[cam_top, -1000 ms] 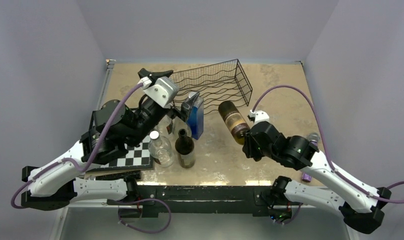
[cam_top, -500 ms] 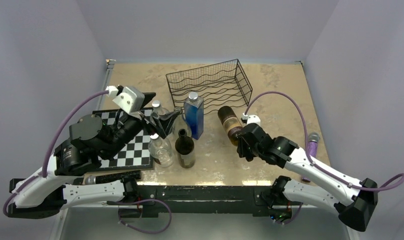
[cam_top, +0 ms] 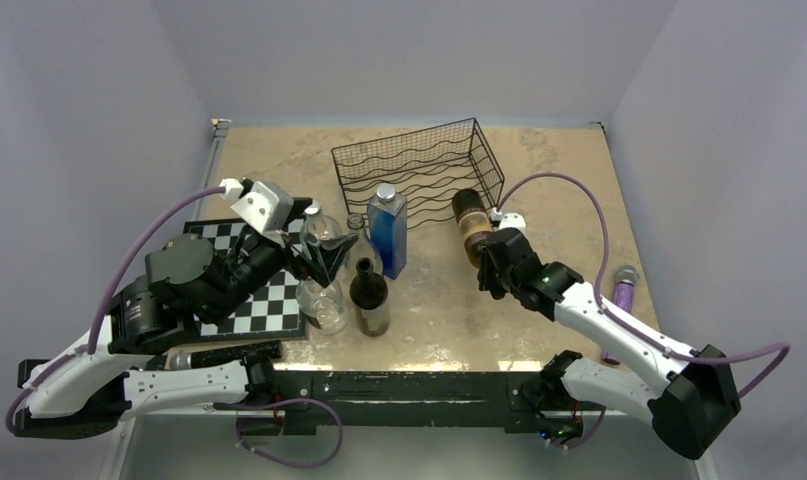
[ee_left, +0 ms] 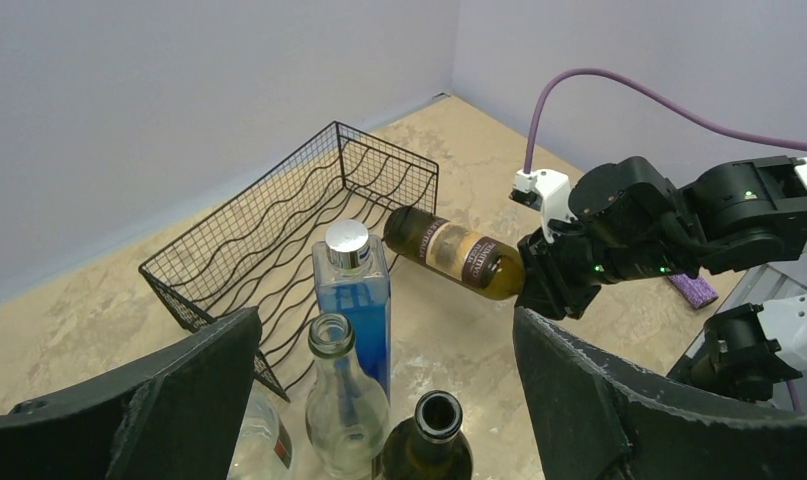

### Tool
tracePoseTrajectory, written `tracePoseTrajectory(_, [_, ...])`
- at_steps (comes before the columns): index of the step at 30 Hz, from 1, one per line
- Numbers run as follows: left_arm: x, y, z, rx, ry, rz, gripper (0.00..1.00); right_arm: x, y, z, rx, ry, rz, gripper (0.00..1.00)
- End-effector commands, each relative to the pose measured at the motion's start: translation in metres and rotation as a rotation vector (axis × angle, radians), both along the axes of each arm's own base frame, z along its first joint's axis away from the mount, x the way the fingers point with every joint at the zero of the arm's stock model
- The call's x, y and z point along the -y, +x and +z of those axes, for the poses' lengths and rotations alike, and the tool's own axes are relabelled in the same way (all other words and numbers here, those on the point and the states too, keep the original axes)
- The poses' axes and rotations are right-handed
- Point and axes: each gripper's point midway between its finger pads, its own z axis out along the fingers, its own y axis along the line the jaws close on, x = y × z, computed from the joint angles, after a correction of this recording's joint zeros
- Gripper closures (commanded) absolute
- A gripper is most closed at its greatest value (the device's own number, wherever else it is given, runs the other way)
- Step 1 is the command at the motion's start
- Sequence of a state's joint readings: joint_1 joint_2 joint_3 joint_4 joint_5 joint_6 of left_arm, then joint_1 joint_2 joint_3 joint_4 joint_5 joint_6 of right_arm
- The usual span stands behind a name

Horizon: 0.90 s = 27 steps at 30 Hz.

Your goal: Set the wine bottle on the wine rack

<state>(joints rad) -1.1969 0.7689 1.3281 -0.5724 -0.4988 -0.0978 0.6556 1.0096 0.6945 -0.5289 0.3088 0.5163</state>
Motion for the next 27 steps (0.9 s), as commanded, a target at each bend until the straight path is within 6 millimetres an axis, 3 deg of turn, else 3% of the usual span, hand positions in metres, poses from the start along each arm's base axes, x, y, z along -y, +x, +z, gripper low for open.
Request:
tracePoseTrajectory(1, [-0.001,-0.003,0.004,-0.006,-0.030,-0.014,0.01,-0.011,0.055,0.041,0.241,0.054,-0.045,1.00])
tracePoseTrajectory(13, [-0.005,-0.008,0.002,-0.007,-0.035,-0.035,0.01,-0.007,0.106,0.027,0.309,0.019,-0.075,1.00])
tracePoseTrajectory(27, [-0.008,-0.014,0.008,-0.005,-0.047,-0.057,0.01,-0.019,0.155,0.040,0.329,0.115,-0.035,1.00])
